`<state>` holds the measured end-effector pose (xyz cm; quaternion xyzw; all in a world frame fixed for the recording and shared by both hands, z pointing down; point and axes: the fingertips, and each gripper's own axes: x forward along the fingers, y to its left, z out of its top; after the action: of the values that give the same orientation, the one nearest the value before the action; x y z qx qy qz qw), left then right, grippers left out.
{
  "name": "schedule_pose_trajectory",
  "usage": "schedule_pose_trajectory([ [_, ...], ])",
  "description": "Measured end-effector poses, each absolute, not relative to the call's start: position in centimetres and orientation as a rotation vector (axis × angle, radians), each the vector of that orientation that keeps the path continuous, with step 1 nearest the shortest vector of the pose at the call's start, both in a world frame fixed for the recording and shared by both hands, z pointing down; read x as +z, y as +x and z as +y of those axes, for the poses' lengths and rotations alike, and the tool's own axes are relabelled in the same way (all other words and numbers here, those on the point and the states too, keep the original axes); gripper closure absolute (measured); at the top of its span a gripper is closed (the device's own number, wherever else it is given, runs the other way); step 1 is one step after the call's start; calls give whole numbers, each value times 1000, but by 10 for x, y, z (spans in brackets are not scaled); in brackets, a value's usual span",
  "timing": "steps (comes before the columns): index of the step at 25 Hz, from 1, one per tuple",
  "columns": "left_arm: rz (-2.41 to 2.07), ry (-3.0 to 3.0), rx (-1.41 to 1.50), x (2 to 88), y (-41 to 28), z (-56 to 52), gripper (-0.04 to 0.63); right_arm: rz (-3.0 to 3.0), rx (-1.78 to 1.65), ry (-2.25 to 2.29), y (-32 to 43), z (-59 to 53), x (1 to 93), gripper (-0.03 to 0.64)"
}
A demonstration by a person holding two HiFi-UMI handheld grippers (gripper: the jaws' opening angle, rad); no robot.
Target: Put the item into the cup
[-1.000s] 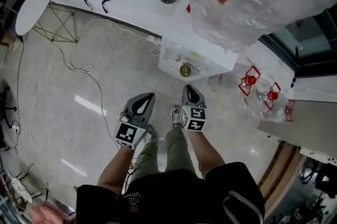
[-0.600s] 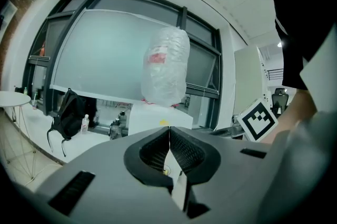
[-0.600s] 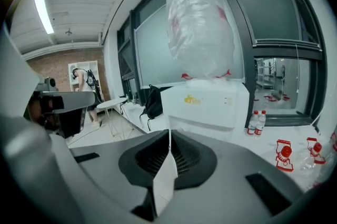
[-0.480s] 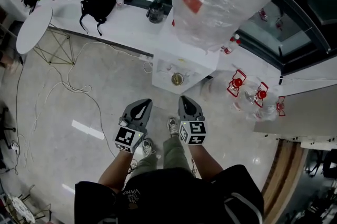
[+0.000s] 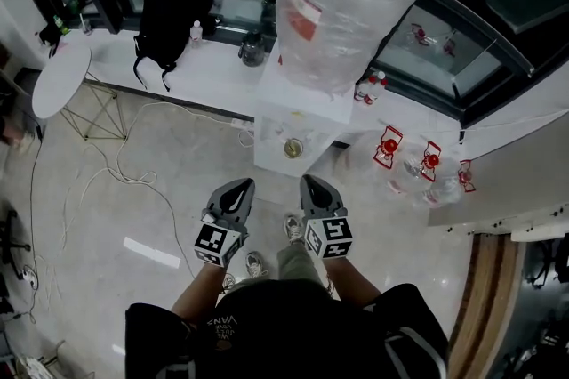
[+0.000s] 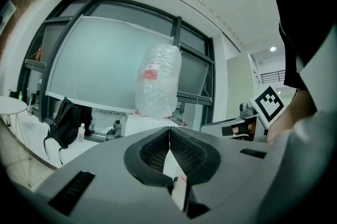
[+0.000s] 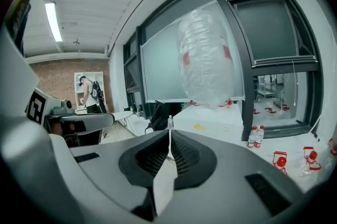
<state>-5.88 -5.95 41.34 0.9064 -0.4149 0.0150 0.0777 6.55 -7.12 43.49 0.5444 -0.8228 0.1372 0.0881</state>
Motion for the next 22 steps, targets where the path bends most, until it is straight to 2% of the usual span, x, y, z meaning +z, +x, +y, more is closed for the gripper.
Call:
schedule_pose_trajectory([
  [22, -1185, 2860, 60, 341, -56, -23, 575, -2490, 277, 1653, 72, -34, 353, 569],
])
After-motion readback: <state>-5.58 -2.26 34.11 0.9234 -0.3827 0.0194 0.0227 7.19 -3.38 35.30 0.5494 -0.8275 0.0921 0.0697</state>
